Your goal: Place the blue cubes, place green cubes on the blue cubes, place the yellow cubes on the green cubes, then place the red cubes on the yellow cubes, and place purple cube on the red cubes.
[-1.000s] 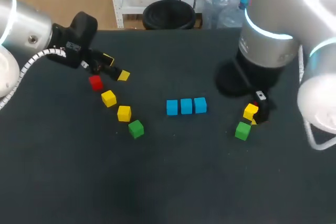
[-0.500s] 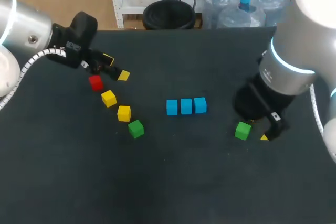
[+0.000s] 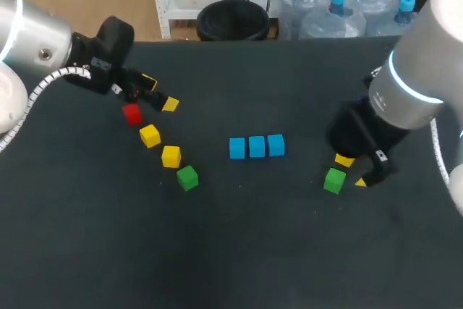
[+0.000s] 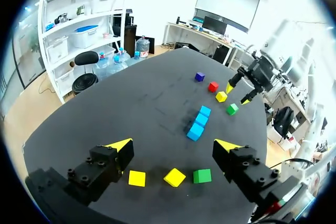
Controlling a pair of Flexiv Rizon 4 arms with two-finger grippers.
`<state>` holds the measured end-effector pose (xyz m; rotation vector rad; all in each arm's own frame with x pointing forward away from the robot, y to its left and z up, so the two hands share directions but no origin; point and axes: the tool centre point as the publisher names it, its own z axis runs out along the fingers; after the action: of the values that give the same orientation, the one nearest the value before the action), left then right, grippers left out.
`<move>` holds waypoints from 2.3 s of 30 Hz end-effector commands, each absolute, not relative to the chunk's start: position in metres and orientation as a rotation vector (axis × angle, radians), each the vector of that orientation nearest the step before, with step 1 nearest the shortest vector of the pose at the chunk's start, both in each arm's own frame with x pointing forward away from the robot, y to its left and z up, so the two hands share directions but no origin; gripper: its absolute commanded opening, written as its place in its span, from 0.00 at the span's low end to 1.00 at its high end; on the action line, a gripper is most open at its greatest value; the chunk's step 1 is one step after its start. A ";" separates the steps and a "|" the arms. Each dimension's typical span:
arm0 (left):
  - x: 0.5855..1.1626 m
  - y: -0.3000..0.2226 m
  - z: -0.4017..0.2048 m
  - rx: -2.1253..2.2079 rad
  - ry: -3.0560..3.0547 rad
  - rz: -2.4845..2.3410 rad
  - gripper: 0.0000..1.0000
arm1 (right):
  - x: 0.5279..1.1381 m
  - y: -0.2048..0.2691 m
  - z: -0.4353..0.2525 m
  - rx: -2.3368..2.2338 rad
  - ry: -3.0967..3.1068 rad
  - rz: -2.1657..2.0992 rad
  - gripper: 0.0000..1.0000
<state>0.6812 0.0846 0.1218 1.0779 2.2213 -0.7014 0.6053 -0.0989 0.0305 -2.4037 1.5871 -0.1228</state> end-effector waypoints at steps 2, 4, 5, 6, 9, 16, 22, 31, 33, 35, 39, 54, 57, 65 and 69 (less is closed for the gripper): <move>0.681 0.086 0.121 1.077 2.216 -0.704 1.00 | 0.609 -0.084 0.033 -2.438 1.560 -0.104 1.00; 0.681 0.086 0.121 1.077 2.216 -0.704 1.00 | 0.609 -0.079 0.031 -2.456 1.561 -0.089 1.00; 0.681 0.086 0.121 1.077 2.216 -0.704 1.00 | 0.609 -0.079 0.030 -2.453 1.566 -0.071 1.00; 0.681 0.086 0.121 1.077 2.216 -0.704 1.00 | 0.609 -0.078 0.029 -2.446 1.568 -0.054 1.00; 0.681 0.086 0.121 1.077 2.216 -0.704 1.00 | 0.608 -0.077 0.029 -2.436 1.586 -0.008 1.00; 0.681 0.086 0.121 1.077 2.216 -0.704 1.00 | 0.602 -0.066 0.034 -2.520 1.577 0.048 1.00; 0.681 0.086 0.121 1.077 2.216 -0.704 1.00 | 0.590 -0.070 0.035 -2.546 1.592 0.046 1.00; 0.681 0.086 0.121 1.077 2.216 -0.704 1.00 | 0.575 -0.082 0.034 -2.566 1.606 0.047 1.00; 0.681 0.086 0.121 1.077 2.216 -0.704 1.00 | 0.573 -0.082 0.030 -2.595 1.595 0.007 1.00; 0.681 0.086 0.121 1.077 2.216 -0.704 1.00 | 0.572 -0.080 0.026 -2.624 1.591 -0.026 1.00; 0.681 0.086 0.121 1.077 2.216 -0.704 1.00 | 0.570 -0.076 0.021 -2.640 1.576 -0.017 1.00; 0.681 0.086 0.121 1.077 2.216 -0.704 1.00 | 0.572 -0.081 0.003 -2.644 1.607 0.019 0.49; 0.681 0.086 0.121 1.077 2.216 -0.704 1.00 | 0.572 -0.081 0.002 -2.645 1.610 0.021 0.32; 0.681 0.086 0.121 1.077 2.216 -0.704 1.00 | 0.574 -0.082 0.003 -2.639 1.613 0.015 0.00; 0.681 0.086 0.121 1.077 2.216 -0.704 1.00 | 0.576 -0.080 0.008 -2.617 1.626 0.027 0.00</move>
<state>0.6811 0.0844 0.1221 1.0778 2.2221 -0.7004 0.5759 -0.0795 0.0046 -2.6247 1.6211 0.0191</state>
